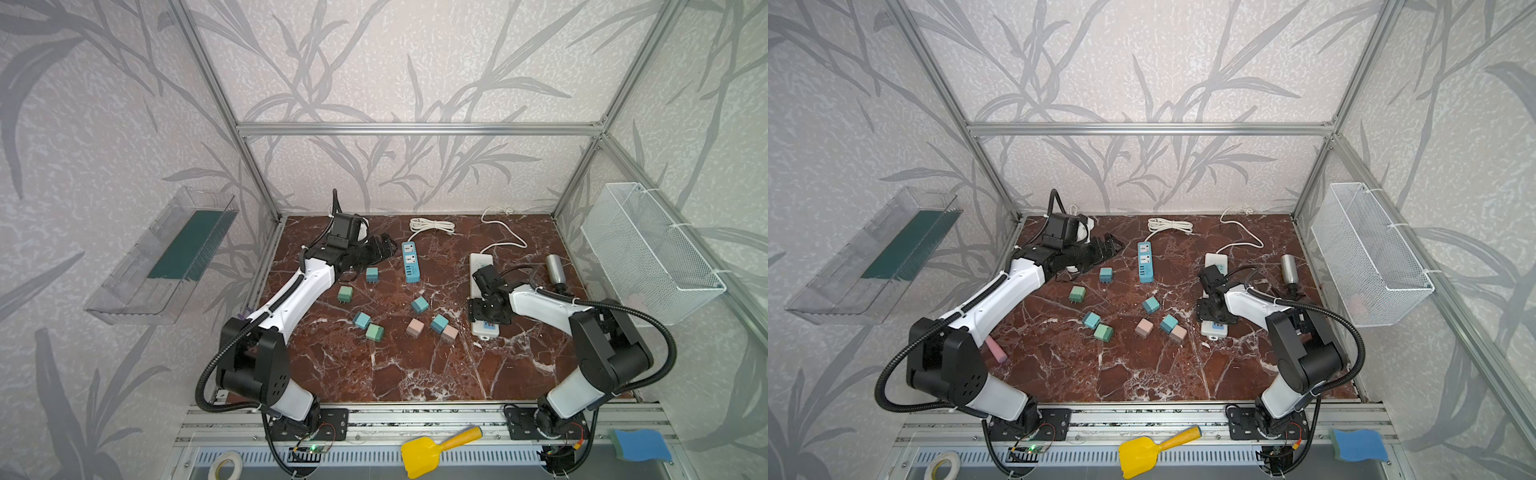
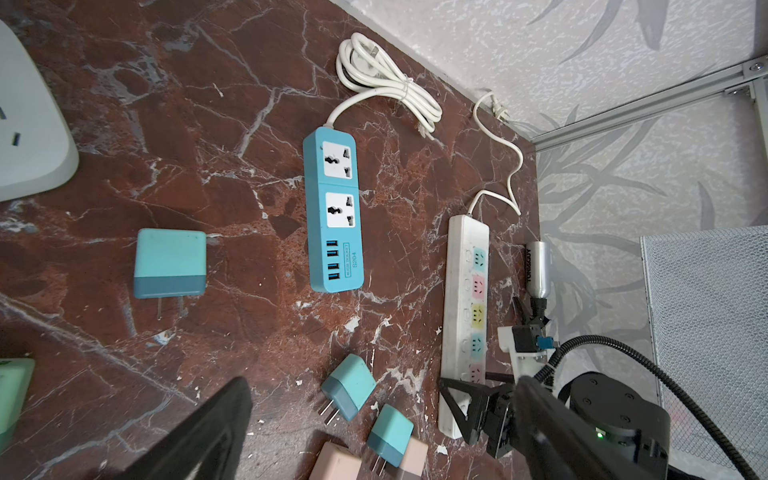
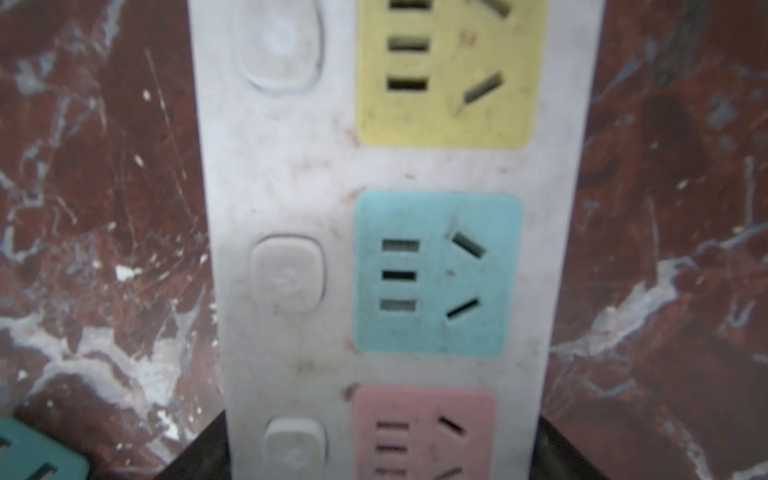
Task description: Insert the plug
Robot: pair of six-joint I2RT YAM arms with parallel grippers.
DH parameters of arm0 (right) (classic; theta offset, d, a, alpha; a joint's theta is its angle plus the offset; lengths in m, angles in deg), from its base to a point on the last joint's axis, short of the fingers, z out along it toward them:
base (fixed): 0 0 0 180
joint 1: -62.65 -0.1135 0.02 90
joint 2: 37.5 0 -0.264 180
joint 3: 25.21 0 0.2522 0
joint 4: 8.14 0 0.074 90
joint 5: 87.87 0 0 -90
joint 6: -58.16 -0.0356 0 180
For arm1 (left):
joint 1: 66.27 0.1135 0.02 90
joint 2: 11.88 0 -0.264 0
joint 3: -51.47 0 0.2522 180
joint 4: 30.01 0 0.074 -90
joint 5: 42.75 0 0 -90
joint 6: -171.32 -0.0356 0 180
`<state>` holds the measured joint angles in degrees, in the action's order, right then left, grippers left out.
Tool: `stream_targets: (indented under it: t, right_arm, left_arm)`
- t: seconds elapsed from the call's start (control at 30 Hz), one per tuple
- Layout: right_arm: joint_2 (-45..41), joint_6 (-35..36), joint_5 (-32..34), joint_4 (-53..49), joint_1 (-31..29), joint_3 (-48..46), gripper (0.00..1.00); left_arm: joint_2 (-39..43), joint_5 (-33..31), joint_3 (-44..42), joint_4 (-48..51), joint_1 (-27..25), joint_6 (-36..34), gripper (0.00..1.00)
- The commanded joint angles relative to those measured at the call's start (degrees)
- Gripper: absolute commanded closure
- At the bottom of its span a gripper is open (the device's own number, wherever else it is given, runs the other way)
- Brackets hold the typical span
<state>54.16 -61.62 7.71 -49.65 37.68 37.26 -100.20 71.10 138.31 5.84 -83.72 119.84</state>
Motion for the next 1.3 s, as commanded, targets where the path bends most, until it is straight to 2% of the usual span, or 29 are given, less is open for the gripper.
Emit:
stream_targets:
  t: [0.0,0.2,0.47,0.53,0.67,0.83,0.93,1.03,1.07,1.13,1.2,1.27]
  right_arm:
    - [-4.1,-1.2,1.0,-2.1,-1.5,-2.5,0.26]
    - [-9.0,-2.9,0.2,-2.5,-4.7,-7.6,0.26]
    - [-16.1,-3.9,0.9,-10.2,-5.4,-6.4,0.06]
    - [-18.4,-3.6,1.5,-14.0,-5.4,-4.2,0.04]
    - [-24.5,-1.8,4.2,-19.0,-5.4,-1.9,0.04]
    - [-31.1,-1.6,6.3,-22.8,-5.3,1.4,0.06]
    - [-31.5,1.0,9.4,-23.6,-4.8,3.0,0.14]
    - [-30.8,3.0,7.1,-23.2,-3.4,4.1,0.40]
    - [-30.6,3.3,6.1,-23.1,-3.3,4.4,0.53]
    - [-30.9,4.6,2.9,-22.7,-3.0,4.9,0.69]
    - [-31.6,4.8,-0.1,-21.9,-2.5,5.1,0.69]
    - [-31.9,4.8,-2.8,-21.4,-1.6,4.9,0.70]
  left_arm:
    - [0.6,-0.4,1.7,0.4,-0.9,-0.7,0.04]
    - [0.6,-0.6,1.9,0.7,-2.5,-1.3,0.05]
    - [-0.1,-0.5,3.1,2.1,-4.4,-3.3,0.06]
    - [-0.2,-5.1,3.3,4.1,-5.6,-5.7,0.06]
    - [-2.5,-7.9,6.7,9.3,-7.6,-9.8,0.06]
    - [-6.0,-16.2,12.5,18.7,-13.6,-17.6,0.08]
    - [-6.7,-17.8,11.4,17.9,-16.4,-20.1,0.16]
    - [-6.7,-18.5,9.7,16.2,-17.8,-21.7,0.18]
    - [-6.9,-20.0,9.7,16.6,-18.2,-21.8,0.18]
    - [-7.5,-22.3,10.7,18.6,-18.9,-22.8,0.18]
    - [-8.9,-24.9,12.3,21.0,-19.2,-23.3,0.18]
    - [-10.8,-24.8,13.6,22.4,-19.3,-24.3,0.18]
